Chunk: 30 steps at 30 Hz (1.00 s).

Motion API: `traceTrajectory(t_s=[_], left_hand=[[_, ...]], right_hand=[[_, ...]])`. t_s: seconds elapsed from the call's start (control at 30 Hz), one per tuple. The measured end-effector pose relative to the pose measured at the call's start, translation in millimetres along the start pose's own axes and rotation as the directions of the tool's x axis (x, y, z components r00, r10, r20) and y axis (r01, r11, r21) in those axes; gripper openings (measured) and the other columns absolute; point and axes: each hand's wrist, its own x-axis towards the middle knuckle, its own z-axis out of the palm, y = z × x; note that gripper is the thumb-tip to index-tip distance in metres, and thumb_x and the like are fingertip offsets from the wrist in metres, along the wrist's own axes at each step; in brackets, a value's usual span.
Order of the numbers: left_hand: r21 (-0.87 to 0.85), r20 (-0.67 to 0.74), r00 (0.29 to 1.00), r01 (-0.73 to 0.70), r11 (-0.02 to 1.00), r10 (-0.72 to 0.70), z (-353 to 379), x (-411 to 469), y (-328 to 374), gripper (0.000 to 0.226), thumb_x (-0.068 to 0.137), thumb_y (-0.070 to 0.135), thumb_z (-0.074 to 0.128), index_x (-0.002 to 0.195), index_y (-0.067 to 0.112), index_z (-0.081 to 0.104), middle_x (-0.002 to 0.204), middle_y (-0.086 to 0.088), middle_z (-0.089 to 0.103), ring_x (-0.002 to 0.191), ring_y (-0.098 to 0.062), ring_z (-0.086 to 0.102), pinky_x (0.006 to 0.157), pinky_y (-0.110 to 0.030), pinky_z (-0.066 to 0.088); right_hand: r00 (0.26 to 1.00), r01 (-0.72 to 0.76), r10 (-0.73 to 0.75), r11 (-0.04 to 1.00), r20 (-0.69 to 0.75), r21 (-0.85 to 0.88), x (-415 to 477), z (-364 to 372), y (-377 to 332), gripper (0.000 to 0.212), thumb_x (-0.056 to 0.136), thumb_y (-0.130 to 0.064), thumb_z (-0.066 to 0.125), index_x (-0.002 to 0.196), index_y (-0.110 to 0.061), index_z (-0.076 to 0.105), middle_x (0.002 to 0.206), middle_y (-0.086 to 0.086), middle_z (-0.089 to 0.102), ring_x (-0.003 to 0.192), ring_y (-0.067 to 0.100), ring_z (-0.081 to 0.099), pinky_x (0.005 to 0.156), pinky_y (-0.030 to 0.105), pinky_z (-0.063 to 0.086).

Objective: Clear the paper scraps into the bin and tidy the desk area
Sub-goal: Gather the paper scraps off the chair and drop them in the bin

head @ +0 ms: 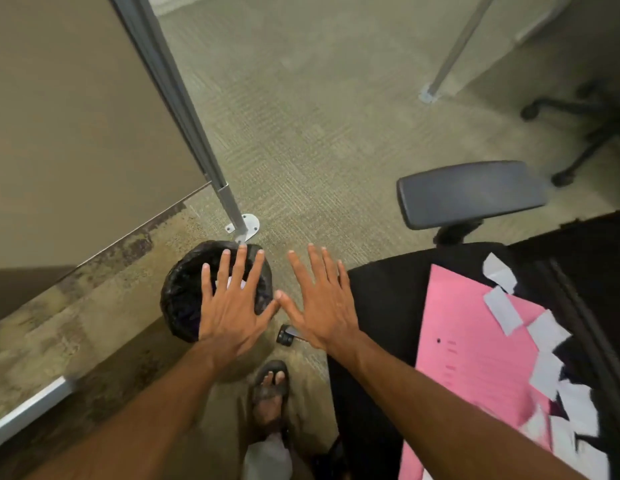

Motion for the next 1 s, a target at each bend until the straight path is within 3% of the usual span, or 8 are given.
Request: traceTrajectory(t_s=[0.2, 0.37, 0.47, 0.67, 0.9, 1.0], left_hand=[[0.054, 0.018, 0.985, -0.17, 0.984, 0.169, -28.3, -12.1, 74.1, 0.081, 0.086, 0.074, 0.017, 0.151, 0.03, -0.004, 0.16, -0.006, -0.009, 0.148, -0.028, -0.008, 0.118, -0.056, -0.004], [0.074, 0.046, 0.958, -0.285, 0.956, 0.282, -43.2, -29.8, 134.8, 0.081, 0.085, 0.073, 0.017, 0.152, 0.027, 0.017, 0.16, -0.011, 0.012, 0.147, -0.034, 0.011, 0.117, -0.058, 0.006], [0.095, 0.063, 0.935, -0.353, 0.931, 0.348, -47.2, -41.2, 169.9, 0.078, 0.086, 0.07, 0.02, 0.15, 0.027, 0.024, 0.158, -0.011, 0.02, 0.145, -0.036, 0.019, 0.116, -0.059, 0.008], [0.127, 0.131, 0.885, -0.462, 0.878, 0.447, -52.6, -70.9, 227.7, 0.077, 0.088, 0.069, 0.018, 0.149, 0.023, 0.028, 0.158, -0.012, 0.02, 0.145, -0.036, 0.017, 0.116, -0.06, 0.007], [0.148, 0.23, 0.77, -0.632, 0.761, 0.595, -55.0, -98.8, 273.9, 0.083, 0.086, 0.07, 0.005, 0.145, 0.021, 0.038, 0.155, -0.011, 0.027, 0.143, -0.035, 0.024, 0.115, -0.057, 0.005], [0.163, 0.305, 0.686, -0.721, 0.674, 0.66, -48.6, -109.3, 274.4, 0.086, 0.086, 0.069, -0.001, 0.142, 0.021, 0.043, 0.154, -0.01, 0.031, 0.142, -0.035, 0.027, 0.114, -0.058, 0.006]], right_hand=[[0.989, -0.134, 0.135, 0.991, -0.059, 0.021, -64.0, -36.7, 46.2, 0.066, 0.091, -0.063, 0.022, 0.149, -0.032, 0.014, 0.16, 0.008, 0.008, 0.148, 0.026, 0.002, 0.119, 0.048, 0.004], [0.945, -0.316, 0.32, 0.947, -0.076, 0.056, -123.4, -56.1, 88.9, 0.066, 0.091, -0.064, 0.021, 0.15, -0.035, 0.009, 0.161, 0.006, 0.005, 0.148, 0.026, -0.001, 0.118, 0.047, 0.003], [0.892, -0.44, 0.443, 0.896, -0.087, 0.053, -161.4, -66.9, 114.1, 0.068, 0.09, -0.067, 0.021, 0.15, -0.036, 0.009, 0.161, 0.003, 0.003, 0.148, 0.026, -0.001, 0.118, 0.048, 0.002], [0.796, -0.594, 0.599, 0.8, -0.089, 0.079, -222.9, -86.3, 149.7, 0.071, 0.086, -0.067, 0.006, 0.15, -0.035, 0.004, 0.16, 0.002, -0.005, 0.148, 0.027, -0.007, 0.119, 0.051, 0.001], [0.654, -0.747, 0.755, 0.654, -0.041, 0.12, -275.5, -83.5, 161.9, 0.064, 0.096, -0.056, 0.016, 0.15, -0.03, -0.007, 0.16, 0.008, -0.009, 0.147, 0.028, -0.009, 0.121, 0.046, 0.001], [0.57, -0.809, 0.822, 0.559, 0.007, 0.184, -292.0, -72.7, 147.0, 0.062, 0.098, -0.052, 0.016, 0.15, -0.029, -0.007, 0.16, 0.008, -0.009, 0.148, 0.028, -0.008, 0.121, 0.047, 0.004]])
